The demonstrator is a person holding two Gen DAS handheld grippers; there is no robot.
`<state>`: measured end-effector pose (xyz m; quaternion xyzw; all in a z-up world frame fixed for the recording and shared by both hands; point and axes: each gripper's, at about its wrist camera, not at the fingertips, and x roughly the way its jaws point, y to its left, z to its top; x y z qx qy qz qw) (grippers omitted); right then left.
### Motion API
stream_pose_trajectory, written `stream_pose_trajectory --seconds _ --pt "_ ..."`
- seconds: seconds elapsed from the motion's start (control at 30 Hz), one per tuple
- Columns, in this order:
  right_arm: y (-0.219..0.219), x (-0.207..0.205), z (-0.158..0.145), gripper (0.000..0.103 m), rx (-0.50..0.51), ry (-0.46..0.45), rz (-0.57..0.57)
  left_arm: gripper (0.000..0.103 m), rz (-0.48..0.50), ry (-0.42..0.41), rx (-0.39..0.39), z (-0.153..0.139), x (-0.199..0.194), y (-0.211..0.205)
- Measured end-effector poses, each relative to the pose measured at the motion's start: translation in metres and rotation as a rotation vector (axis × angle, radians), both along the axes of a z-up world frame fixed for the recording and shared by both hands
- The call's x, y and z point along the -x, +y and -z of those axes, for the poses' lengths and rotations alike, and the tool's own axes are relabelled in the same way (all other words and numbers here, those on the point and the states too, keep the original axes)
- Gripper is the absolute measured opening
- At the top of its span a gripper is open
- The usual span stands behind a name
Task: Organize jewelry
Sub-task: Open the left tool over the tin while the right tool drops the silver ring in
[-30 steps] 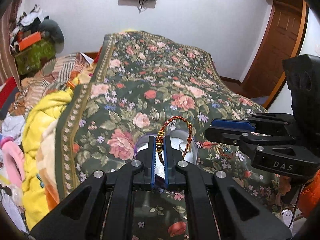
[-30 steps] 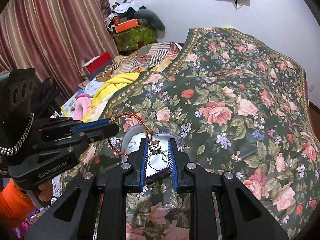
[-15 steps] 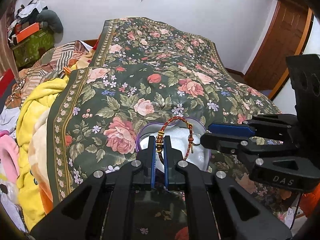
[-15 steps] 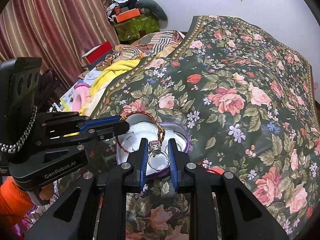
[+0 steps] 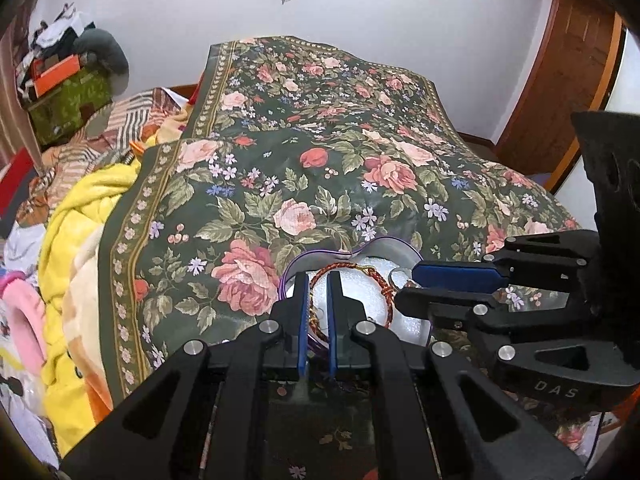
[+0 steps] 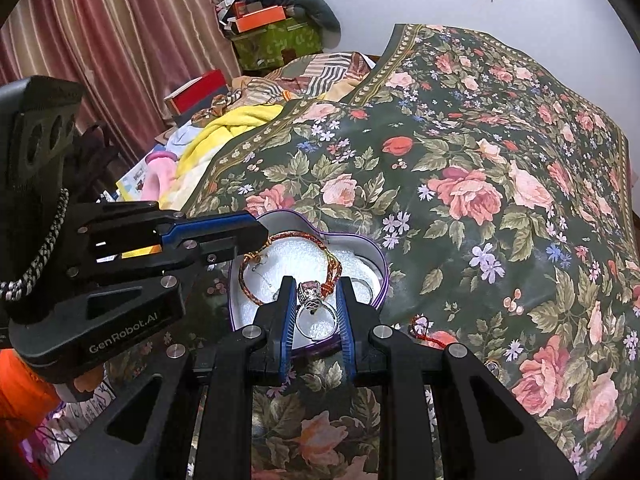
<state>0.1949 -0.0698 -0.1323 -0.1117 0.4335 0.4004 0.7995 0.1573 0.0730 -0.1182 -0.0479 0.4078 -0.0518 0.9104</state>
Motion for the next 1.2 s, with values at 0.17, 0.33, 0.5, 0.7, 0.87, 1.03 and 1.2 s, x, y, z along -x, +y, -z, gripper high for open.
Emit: stream_pose_trajectory --seconds 0.17,0.33,0.5,0.7,0.87,1.03,1.2 --pt "0.0 0.002 -0.001 0.018 0.002 -0.012 -0.004 0.005 0.009 -0.009 -0.018 -0.003 0.002 -0.004" --pt "0.001 0.003 -0.002 0.018 0.006 -0.014 -0.003 0.006 0.006 -0.011 -0.026 -0.005 0.002 -0.005" --pt "-0.004 0.002 -0.008 0.022 -0.005 -0.004 0.012 0.009 -0.003 -0.022 -0.025 -0.011 0.007 -0.004" --pt "-0.021 0.008 -0.029 0.022 -0.032 -0.054 0.052 0.01 -0.016 -0.049 -0.024 -0.026 0.018 -0.002" --pt "-0.048 0.013 -0.053 0.022 -0.036 -0.121 0.106 0.016 -0.001 -0.077 -0.03 -0.042 0.029 -0.013" --pt "-0.078 0.015 -0.066 0.022 -0.041 -0.15 0.17 0.034 0.028 -0.111 -0.023 -0.058 0.04 -0.031" --pt "-0.104 0.017 -0.065 0.023 -0.024 -0.149 0.213 0.037 0.089 -0.106 -0.03 -0.062 0.041 -0.059"
